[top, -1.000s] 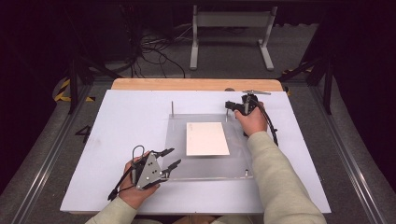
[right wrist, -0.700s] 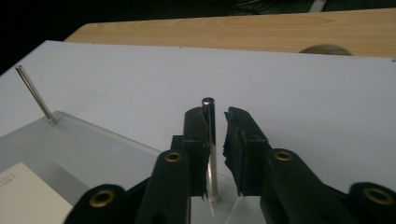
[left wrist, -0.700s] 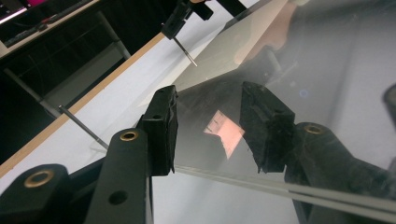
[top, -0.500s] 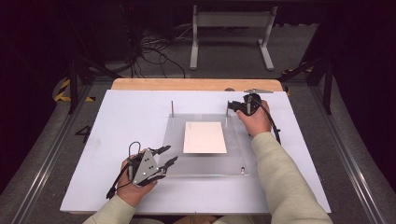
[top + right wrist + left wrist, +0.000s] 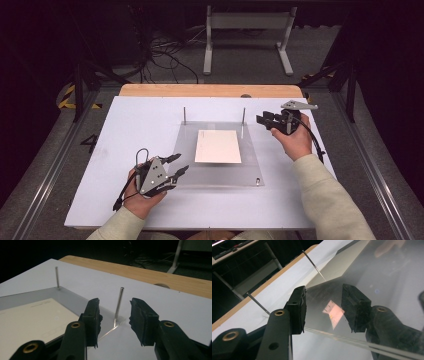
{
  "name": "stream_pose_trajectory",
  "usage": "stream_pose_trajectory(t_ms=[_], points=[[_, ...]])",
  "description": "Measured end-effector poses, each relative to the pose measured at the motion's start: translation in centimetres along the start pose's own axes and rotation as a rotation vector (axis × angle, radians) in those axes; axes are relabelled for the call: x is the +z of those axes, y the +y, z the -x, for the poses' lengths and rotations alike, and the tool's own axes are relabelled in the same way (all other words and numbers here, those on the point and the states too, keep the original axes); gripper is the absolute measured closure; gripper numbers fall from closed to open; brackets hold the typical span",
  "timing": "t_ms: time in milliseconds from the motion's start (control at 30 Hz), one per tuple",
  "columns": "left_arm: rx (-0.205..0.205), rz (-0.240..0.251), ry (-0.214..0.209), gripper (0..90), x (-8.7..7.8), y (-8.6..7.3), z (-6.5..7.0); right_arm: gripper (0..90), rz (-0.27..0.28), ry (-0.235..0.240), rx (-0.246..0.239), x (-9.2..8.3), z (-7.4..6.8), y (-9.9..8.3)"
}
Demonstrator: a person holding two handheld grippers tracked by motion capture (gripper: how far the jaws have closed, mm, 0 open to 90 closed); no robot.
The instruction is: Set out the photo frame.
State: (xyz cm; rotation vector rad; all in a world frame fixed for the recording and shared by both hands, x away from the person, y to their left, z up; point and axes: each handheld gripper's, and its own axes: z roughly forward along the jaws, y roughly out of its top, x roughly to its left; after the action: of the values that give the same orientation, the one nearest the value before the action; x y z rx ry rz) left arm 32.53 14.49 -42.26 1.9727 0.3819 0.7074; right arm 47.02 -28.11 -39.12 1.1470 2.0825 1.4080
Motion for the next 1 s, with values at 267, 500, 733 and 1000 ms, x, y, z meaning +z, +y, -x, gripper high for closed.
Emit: stream_pose_trajectory(t_ms=[267,500,733,1000], points=[[-0.012,-0.010,0.010,52.8,-0.2,-0.1,-0.4,52.5,0.016,0.057,-0.094,-4.5,-2.4,-0.5],[-0.014,-0.012,0.007,52.8,-0.2,0.0,-0.4,46.8,0.029,0.115,-0.203,-7.3,-4.6,-1.2],[-0.014,-0.016,0.007,52.6,-0.2,0.0,-0.4,38.7,0.055,0.144,-0.250,-9.6,-6.3,-2.0],[-0.017,-0.016,0.007,52.4,-0.2,0.0,-0.4,31.5,0.067,0.157,-0.307,-11.5,-7.8,-3.5]])
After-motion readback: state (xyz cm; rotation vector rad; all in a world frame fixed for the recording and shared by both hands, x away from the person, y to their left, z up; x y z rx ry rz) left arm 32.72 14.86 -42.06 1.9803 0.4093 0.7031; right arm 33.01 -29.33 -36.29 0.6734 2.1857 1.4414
